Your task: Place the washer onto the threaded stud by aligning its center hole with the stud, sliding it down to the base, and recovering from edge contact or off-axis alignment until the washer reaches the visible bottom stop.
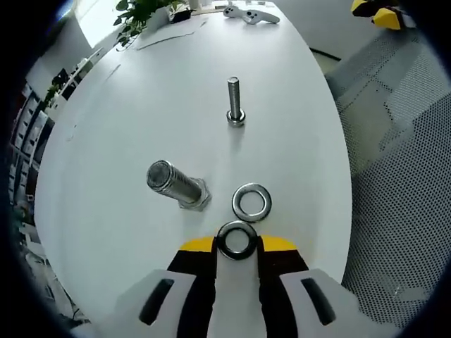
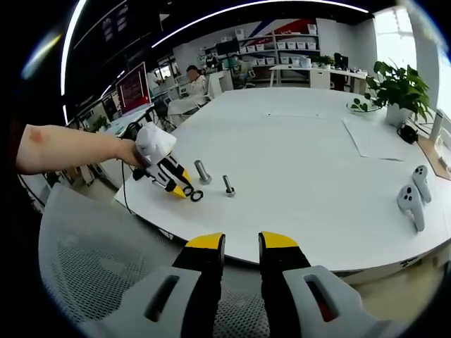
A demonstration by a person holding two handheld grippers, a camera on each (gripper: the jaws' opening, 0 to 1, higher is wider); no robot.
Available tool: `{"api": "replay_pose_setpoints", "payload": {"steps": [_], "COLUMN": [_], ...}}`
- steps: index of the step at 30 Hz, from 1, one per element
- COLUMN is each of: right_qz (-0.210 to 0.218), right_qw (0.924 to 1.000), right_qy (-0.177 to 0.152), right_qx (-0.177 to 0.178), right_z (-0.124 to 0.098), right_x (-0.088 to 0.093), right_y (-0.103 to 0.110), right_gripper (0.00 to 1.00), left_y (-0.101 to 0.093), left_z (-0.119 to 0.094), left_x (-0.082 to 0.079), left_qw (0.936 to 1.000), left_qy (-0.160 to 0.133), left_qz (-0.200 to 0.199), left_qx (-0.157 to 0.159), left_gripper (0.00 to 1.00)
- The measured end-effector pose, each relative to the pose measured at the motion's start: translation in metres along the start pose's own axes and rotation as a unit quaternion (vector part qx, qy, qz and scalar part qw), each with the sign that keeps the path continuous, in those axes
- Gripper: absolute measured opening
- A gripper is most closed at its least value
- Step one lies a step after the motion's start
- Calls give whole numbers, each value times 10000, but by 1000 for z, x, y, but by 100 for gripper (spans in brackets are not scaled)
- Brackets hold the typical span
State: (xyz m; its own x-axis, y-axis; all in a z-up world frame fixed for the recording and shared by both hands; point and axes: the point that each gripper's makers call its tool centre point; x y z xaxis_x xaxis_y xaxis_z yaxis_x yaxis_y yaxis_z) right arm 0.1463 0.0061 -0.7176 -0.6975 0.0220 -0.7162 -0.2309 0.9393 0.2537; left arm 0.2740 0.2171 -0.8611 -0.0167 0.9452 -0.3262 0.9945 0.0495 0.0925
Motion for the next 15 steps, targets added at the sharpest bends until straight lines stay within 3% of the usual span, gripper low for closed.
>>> {"api": "replay_pose_setpoints", "payload": {"steps": [5,15], "right_qz": [4,8], "right_qw": [10000,10000], "right_qy": [-2,-15], "right_qx": [2,6], "right_z": [0,0], "right_x": [0,0], "right_y": [0,0], "right_gripper": [22,22], "left_y": [3,4], "left_z": [-2,-12], "left_x": [2,2], "left_qw": [9999,9998], "left_qy": [14,71], "left_qz": [14,-125], "left_qx": [-144,-144], "left_gripper": [19,19]}}
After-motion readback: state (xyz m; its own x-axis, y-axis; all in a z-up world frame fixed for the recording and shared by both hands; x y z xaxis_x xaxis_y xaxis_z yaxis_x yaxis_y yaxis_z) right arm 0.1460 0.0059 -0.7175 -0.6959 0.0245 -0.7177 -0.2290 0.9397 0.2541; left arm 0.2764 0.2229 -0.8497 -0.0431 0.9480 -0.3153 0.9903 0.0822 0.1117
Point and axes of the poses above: the point that each gripper's makers call its tool centre point, and the gripper's own axes: z roughly forward along the fingers, y roughly to its left, x roughly out of its underside, and after that the axes turned 6 degrees about z, right-handed
